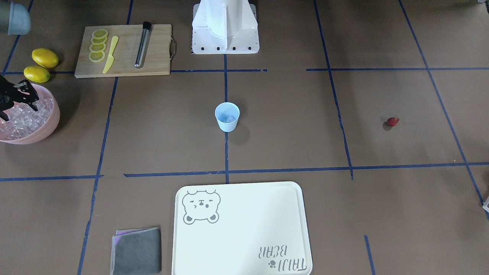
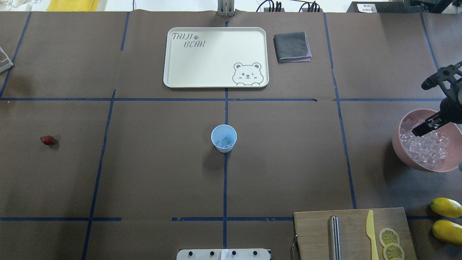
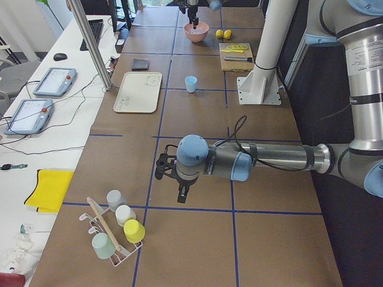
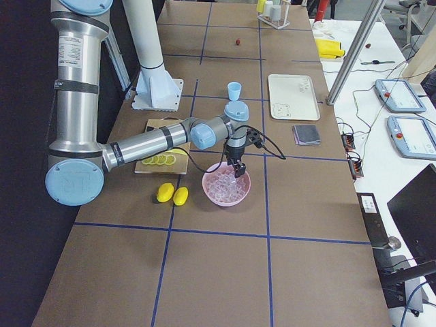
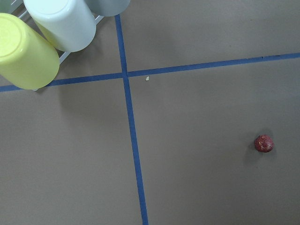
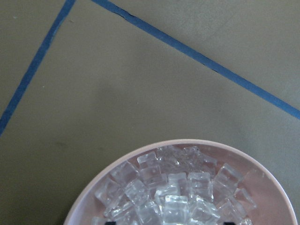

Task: Put ice and strawberries in cup
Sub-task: 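Move the right gripper back to the bowl and grasp an ice cube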

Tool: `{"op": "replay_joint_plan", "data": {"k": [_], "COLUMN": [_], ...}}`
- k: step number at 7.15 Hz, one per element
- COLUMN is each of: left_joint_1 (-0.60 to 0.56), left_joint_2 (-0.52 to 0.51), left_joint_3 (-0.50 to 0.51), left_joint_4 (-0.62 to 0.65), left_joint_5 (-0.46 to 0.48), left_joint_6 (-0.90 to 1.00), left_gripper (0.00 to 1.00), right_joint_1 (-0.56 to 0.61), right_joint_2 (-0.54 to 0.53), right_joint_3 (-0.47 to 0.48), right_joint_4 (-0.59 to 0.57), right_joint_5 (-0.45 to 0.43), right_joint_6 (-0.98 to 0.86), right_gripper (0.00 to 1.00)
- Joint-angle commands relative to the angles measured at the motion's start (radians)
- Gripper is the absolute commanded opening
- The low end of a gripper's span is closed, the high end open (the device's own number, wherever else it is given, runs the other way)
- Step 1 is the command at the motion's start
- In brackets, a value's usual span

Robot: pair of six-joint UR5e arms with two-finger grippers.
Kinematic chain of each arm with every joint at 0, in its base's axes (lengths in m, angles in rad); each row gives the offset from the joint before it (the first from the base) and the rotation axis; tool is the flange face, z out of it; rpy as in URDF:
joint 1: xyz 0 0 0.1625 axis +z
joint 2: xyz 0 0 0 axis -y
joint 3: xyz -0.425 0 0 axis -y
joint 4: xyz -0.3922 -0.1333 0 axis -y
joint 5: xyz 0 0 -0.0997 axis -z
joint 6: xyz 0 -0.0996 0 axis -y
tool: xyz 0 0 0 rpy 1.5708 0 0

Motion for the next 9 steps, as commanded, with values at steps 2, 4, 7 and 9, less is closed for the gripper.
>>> {"op": "replay_joint_plan", "data": {"k": [2,4,7,9], "left_joint_1": [0.0,0.0,-0.002,0.0], "left_joint_2": [0.0,0.0,0.002,0.002], "left_joint_3": [-0.002,-0.008,-0.014,-0.012], "left_joint_4": [0.0,0.0,0.001,0.003], "left_joint_5": [0.0,0.0,0.0,0.0], "left_joint_6": [0.0,0.0,-0.003,-0.003], "left_gripper": [1.0,1.0,1.0,1.0], "right_joint_1": [-0.003,-0.018,-0.044,-0.046], "right_joint_2": [0.006,0.017,0.02,0.018], "right_joint_3": [-0.033,-0.067,-0.069,-0.069], "right_joint_4": [0.004,0.004,0.002,0.002], "right_joint_5": [-0.026,-0.028,-0.023,-0.022], "right_joint_6": [-0.042,-0.035,-0.01,-0.004], "right_gripper": [0.83,0.84,0.79,0.73]}}
